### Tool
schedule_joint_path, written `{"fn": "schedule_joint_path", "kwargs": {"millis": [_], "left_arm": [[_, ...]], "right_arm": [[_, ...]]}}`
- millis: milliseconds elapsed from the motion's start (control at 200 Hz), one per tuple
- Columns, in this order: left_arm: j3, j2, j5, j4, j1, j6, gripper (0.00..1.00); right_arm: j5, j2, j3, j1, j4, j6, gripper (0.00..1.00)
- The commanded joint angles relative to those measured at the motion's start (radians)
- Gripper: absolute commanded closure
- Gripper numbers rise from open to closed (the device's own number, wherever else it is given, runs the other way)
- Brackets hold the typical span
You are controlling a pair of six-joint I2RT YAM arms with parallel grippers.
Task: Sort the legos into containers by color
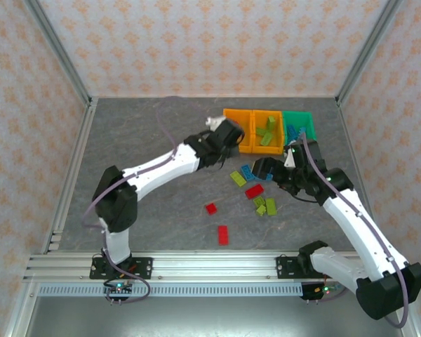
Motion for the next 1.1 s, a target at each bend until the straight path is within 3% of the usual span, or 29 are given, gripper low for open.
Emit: {"fn": "schedule_joint_path", "kwargs": {"millis": [0, 150, 370, 586, 666, 851, 1096], "left_arm": [[0.155, 0.147, -0.037, -0.072, 0.053, 0.134, 0.74], [0.449, 0.339, -0.008, -0.104, 0.081, 0.218, 0.71], [0.798, 0.561, 0.014, -0.195, 0.100, 0.279, 0.55], [0.818, 0.512, 0.042, -0.225, 0.104, 0.276, 0.48], [0.703, 0.398, 0.050, -0.178, 0.097, 0.283, 0.48], [0.165, -0.086, 0.080, 0.102, 0.073, 0.334, 0.48], [-0.265, -0.615, 0.119, 0.118, 0.002, 0.612, 0.47]], "right_arm": [[0.057, -0.055, -0.016, 0.003, -0.052, 0.030, 0.00], [0.072, -0.114, -0.057, 0.004, -0.037, 0.073, 0.00], [0.087, -0.143, -0.062, 0.003, -0.067, 0.077, 0.00], [0.102, -0.127, -0.064, 0.004, -0.058, 0.072, 0.00], [0.119, -0.111, -0.061, 0.005, -0.056, 0.058, 0.00], [0.202, -0.044, -0.050, 0.059, -0.035, 0.004, 0.08], [0.312, 0.257, 0.066, 0.246, 0.054, -0.045, 0.10]]}}
